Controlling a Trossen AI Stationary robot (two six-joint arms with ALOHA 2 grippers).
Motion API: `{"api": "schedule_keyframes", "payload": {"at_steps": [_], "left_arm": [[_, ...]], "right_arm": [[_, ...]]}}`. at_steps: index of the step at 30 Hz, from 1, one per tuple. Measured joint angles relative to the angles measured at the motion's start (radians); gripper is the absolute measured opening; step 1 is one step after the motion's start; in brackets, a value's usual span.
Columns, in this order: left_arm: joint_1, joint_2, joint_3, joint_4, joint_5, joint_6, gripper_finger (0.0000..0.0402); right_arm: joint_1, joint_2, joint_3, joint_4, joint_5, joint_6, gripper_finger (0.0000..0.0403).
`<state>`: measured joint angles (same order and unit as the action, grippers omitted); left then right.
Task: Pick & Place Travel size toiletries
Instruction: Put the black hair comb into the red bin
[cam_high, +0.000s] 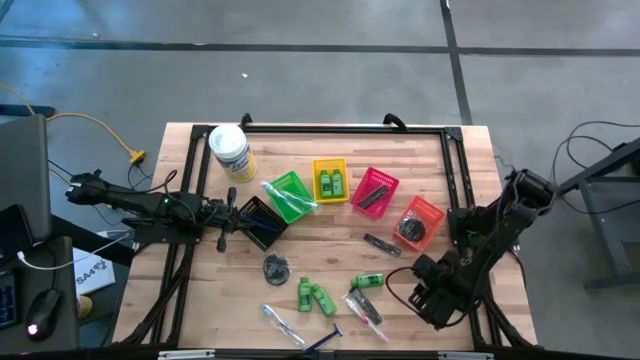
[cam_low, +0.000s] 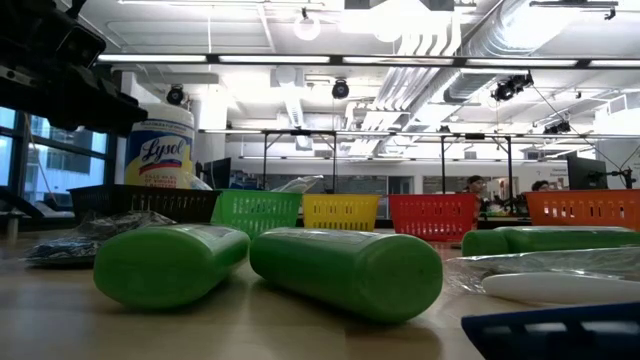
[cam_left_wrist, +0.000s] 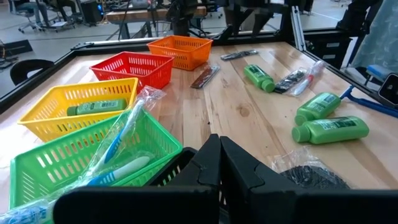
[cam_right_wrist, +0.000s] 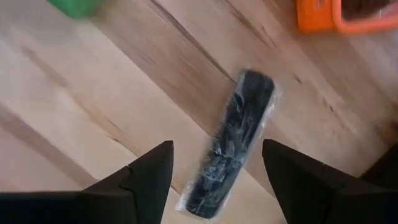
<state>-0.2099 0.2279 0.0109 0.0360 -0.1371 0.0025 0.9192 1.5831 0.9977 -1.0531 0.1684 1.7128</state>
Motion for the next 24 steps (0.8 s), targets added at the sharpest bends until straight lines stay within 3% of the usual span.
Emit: {"api": "schedule_keyframes", "payload": {"at_steps": [11,24], "left_arm": [[0.0,0.0,0.0,0.0,-0.001,0.0,0.0],[0.0,0.0,0.0,0.0,-0.002,0.0,0.0]], "right_arm": [[0.004,0.046,-0.009,0.034,-0.048,0.049,0.024],[0.026,0.046,-0.152,0.193,-0.097,0.092,0.024]]}}
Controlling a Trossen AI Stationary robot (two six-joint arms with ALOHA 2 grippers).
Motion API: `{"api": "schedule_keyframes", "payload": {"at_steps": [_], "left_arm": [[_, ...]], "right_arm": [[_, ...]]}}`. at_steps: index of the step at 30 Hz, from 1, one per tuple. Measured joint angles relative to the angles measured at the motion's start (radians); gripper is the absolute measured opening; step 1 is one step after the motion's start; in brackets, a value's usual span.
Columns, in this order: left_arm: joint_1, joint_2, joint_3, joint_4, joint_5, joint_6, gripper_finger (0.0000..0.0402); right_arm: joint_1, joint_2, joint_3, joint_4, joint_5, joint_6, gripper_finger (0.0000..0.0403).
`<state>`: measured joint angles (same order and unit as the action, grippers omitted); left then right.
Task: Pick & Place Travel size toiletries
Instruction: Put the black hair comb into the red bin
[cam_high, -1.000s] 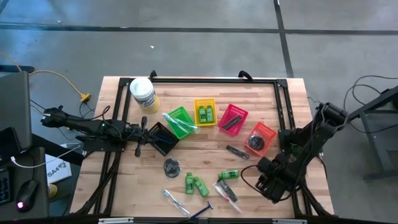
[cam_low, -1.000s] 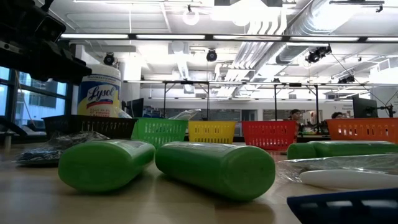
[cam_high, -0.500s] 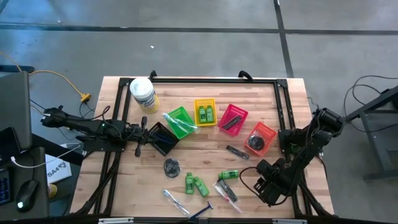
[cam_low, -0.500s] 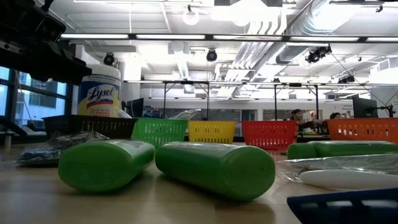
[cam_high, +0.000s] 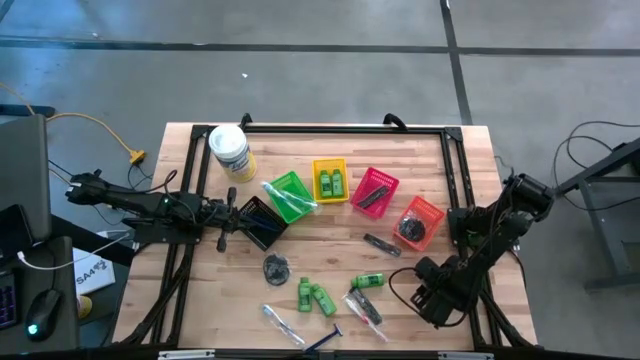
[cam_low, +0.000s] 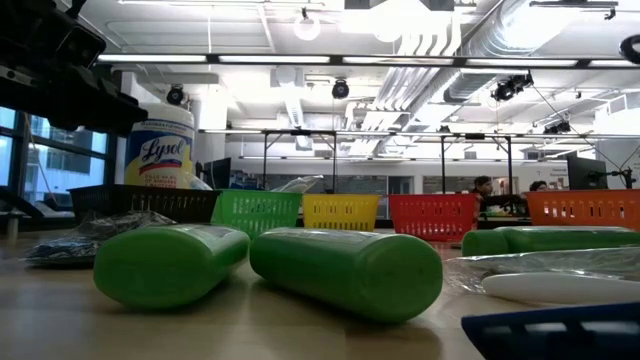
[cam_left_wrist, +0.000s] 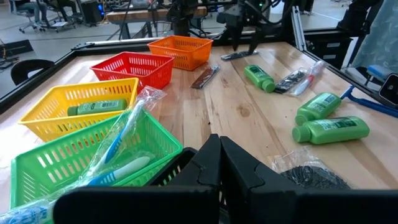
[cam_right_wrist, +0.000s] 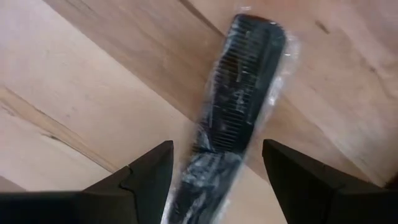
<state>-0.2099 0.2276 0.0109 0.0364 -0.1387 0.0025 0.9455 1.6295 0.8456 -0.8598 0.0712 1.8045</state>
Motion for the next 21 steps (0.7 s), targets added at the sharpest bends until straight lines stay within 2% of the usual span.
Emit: {"api": "schedule_keyframes", "payload": {"at_steps": [5,12,16,21], "left_arm": [[0.0,0.0,0.0,0.0,-0.001,0.0,0.0],[0.0,0.0,0.0,0.0,-0.001,0.0,0.0],[0.0,0.0,0.0,0.0,-0.001,0.0,0.0],[0.0,0.0,0.0,0.0,-0.001,0.0,0.0]], "right_arm": [[0.001,-0.006,-0.052,0.105,0.005,-0.014,0.024],[0.006,-0.004,-0.064,0.113,0.006,-0.053,0.0231],[0.006,-0.004,-0.065,0.11,0.003,-0.074,0.0191],[0.006,-0.003,-0.065,0.097,-0.001,-0.09,0.0116]]}}
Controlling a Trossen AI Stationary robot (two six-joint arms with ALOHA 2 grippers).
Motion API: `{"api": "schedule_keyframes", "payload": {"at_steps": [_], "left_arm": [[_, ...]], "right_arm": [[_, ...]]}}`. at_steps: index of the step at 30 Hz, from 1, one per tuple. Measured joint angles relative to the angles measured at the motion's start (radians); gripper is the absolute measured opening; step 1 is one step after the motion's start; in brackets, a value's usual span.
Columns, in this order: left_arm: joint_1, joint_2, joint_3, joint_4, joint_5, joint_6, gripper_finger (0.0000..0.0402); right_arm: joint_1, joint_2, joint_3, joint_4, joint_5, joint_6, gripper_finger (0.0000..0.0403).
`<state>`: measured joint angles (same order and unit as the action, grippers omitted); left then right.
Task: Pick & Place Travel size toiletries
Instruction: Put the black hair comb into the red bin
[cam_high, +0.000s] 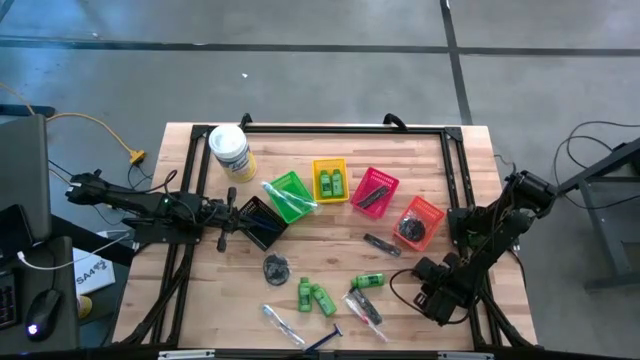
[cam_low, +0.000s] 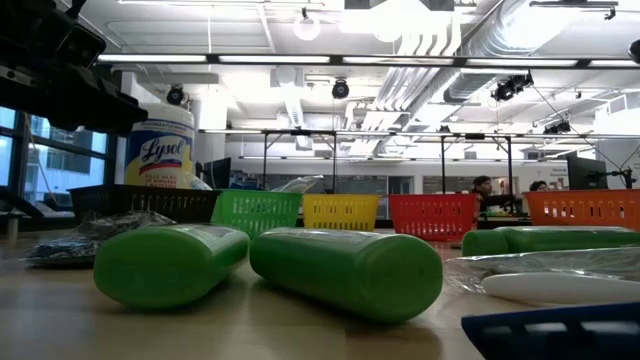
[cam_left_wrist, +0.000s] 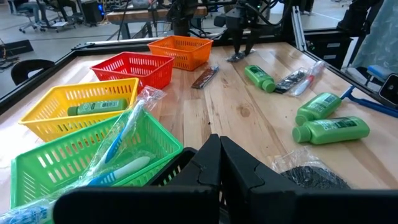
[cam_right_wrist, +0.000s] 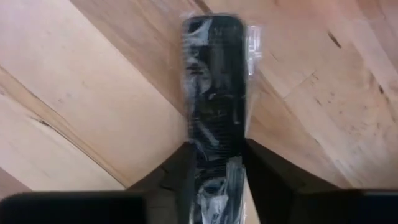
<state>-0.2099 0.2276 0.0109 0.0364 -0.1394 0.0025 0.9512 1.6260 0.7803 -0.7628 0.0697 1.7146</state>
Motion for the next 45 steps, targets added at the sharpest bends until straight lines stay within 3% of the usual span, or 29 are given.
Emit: {"api": "schedule_keyframes", "payload": {"at_steps": [4,13,24,30,35,45], "left_arm": [[0.0,0.0,0.0,0.0,-0.002,0.0,0.0],[0.0,0.0,0.0,0.0,-0.003,0.0,0.0],[0.0,0.0,0.0,0.001,-0.003,0.013,0.0],[0.0,0.0,0.0,0.001,-0.003,0.015,0.0],[0.0,0.0,0.0,0.001,-0.003,0.015,0.0],[0.0,0.0,0.0,0.001,-0.003,0.015,0.0]], "right_arm": [[0.0,0.0,0.0,-0.006,-0.006,-0.057,0.008],[0.0,-0.066,-0.006,-0.009,0.029,-0.065,0.0096],[0.0,-0.144,-0.005,-0.006,0.088,-0.138,0.0009],[0.0,-0.145,-0.003,0.026,0.088,-0.143,0.0005],[0.0,-0.145,-0.003,0.11,0.069,-0.149,0.0022],[0.0,-0.146,-0.002,0.079,0.063,-0.136,0.0122]]}}
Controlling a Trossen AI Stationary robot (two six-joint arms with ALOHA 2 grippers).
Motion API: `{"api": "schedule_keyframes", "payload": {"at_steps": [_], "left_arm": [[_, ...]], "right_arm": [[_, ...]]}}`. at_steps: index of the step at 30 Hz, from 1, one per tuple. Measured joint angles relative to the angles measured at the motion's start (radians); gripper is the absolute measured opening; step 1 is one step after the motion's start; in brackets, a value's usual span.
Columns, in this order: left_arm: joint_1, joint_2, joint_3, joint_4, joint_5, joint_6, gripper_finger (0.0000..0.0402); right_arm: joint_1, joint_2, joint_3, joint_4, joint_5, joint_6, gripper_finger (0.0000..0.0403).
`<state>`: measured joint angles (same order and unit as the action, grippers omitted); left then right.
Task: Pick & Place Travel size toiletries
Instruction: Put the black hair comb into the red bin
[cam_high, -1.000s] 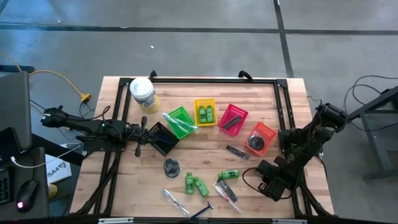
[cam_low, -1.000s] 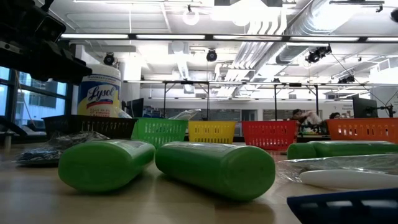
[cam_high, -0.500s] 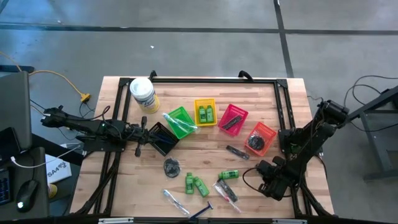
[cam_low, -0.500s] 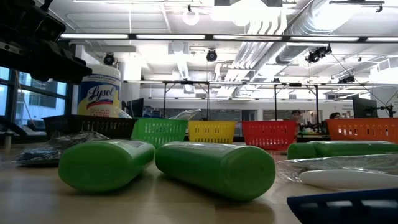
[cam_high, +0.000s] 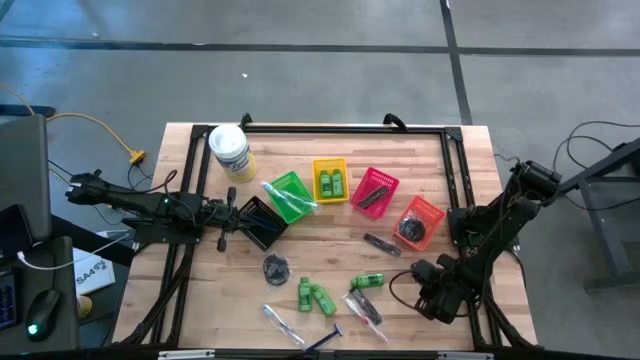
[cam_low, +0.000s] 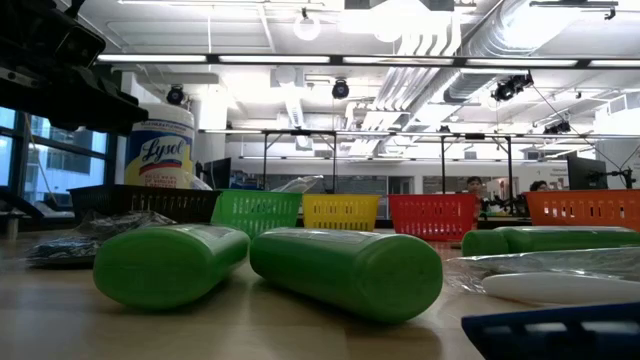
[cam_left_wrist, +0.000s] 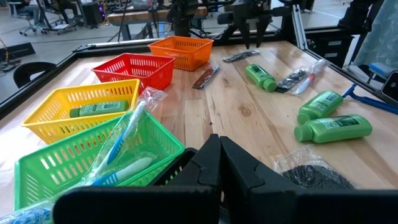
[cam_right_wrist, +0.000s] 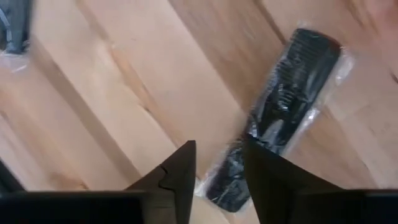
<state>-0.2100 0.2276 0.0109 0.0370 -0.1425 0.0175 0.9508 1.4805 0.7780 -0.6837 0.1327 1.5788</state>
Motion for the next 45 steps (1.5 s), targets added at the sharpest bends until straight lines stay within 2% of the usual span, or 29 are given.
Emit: {"api": "schedule_keyframes", "payload": {"at_steps": [5,10,21,26,31,38,45], "left_arm": [[0.0,0.0,0.0,0.0,0.0,0.0,0.0],[0.0,0.0,0.0,0.0,0.0,0.0,0.0],[0.0,0.0,0.0,0.007,-0.006,0.001,0.0],[0.0,0.0,0.0,0.023,-0.007,-0.003,0.0],[0.0,0.0,0.0,0.022,-0.007,-0.022,0.0],[0.0,0.0,0.0,0.022,-0.01,-0.006,0.0],[0.0,0.0,0.0,0.021,-0.01,0.003,0.0]], "right_arm": [[0.0,0.037,0.0,-0.022,-0.023,0.024,0.0135],[0.0,0.072,0.0,-0.028,-0.035,0.039,0.0123],[0.0,0.093,0.003,-0.051,-0.035,0.033,0.005],[0.0,0.094,0.002,-0.072,0.01,0.032,0.0008],[0.0,0.096,0.024,-0.11,0.035,0.02,0.0003],[0.0,0.096,0.13,-0.257,0.054,-0.003,0.0002],[0.0,0.096,0.192,-0.3,0.078,-0.013,0.0002]]}}
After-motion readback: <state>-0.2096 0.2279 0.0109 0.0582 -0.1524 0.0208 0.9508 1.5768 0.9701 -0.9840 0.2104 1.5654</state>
